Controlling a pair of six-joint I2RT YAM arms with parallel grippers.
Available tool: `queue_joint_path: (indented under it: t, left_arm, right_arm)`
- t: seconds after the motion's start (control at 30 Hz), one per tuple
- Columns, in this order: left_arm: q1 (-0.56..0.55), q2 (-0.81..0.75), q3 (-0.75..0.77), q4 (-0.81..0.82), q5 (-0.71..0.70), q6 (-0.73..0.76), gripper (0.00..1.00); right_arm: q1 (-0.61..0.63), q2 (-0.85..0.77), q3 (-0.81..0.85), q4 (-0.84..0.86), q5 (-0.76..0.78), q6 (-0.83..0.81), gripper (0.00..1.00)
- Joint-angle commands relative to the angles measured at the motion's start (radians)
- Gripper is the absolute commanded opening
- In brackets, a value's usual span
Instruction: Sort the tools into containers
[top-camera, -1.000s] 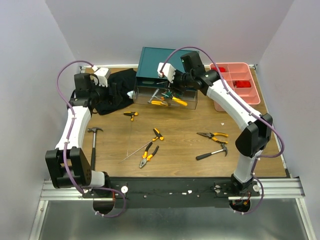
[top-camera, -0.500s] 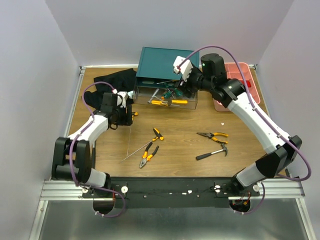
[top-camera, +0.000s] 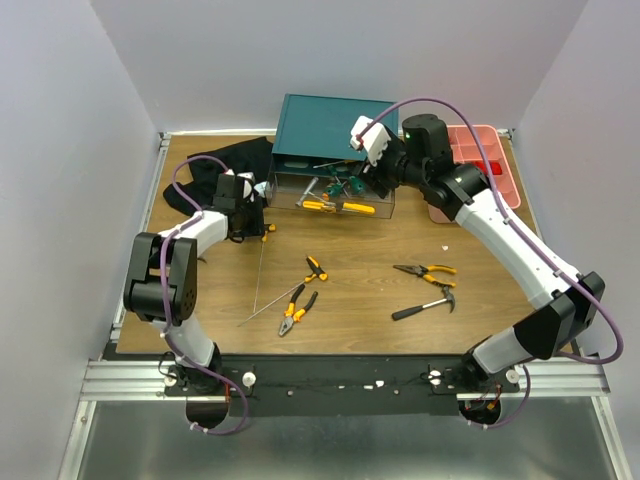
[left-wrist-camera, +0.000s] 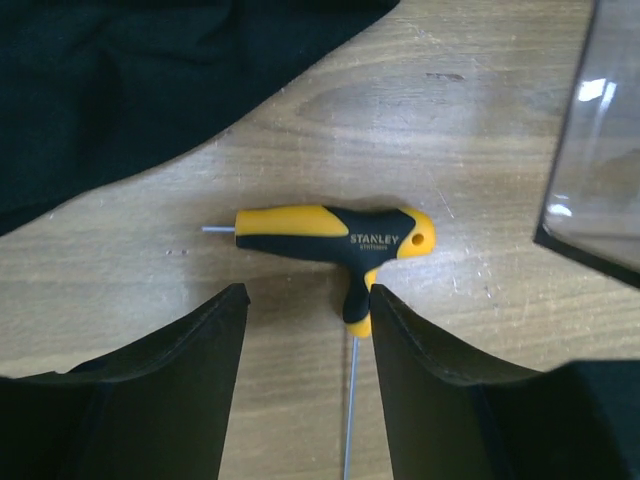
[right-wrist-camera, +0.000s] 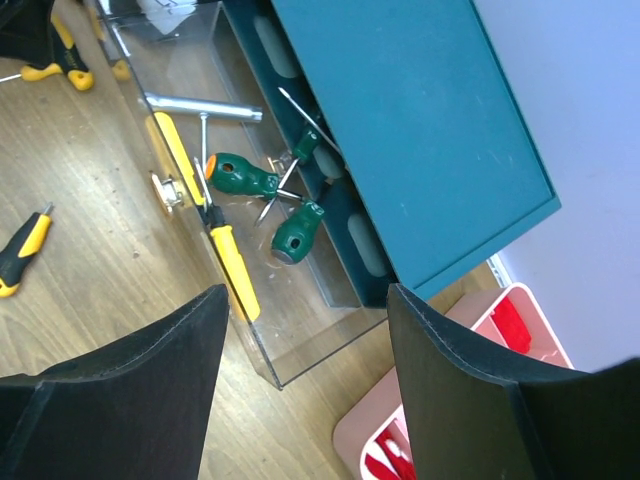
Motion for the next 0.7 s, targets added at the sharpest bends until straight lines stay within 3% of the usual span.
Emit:
queue_joint_path:
  t: [0.0,0.4,0.47,0.5,0.63,0.67]
  left_arm:
    - [-0.001,0.041,0.023,0.015,0.003,-0.018,0.61]
    - [-0.041,0.091,0.049,-0.039,-0.055,0.039,0.56]
    - [-0.043,0.103,0.058,-0.065,-0.053,0.050,0.51]
    - [-0.043,0.110,0.066,-0.073,-0.053,0.053,0.46]
    - [-0.040,0.076,0.052,-0.071,-0.032,0.070,0.00]
    - [-0.038,0.059,0.048,-0.084,-0.020,0.071,0.00]
  right_arm:
    - [-0.012,0.009,0.003,0.034,0.035,-0.005,0.72]
    - [-0.020,0.021,0.011,0.046,0.030,0.003,0.72]
    - [-0.021,0.022,0.012,0.046,0.030,0.002,0.72]
    - [-0.021,0.019,0.012,0.046,0.032,0.002,0.72]
    - [-0.023,0.009,0.002,0.055,0.042,-0.001,0.72]
    - [-0.023,0.006,-0.006,0.058,0.044,-0.001,0.72]
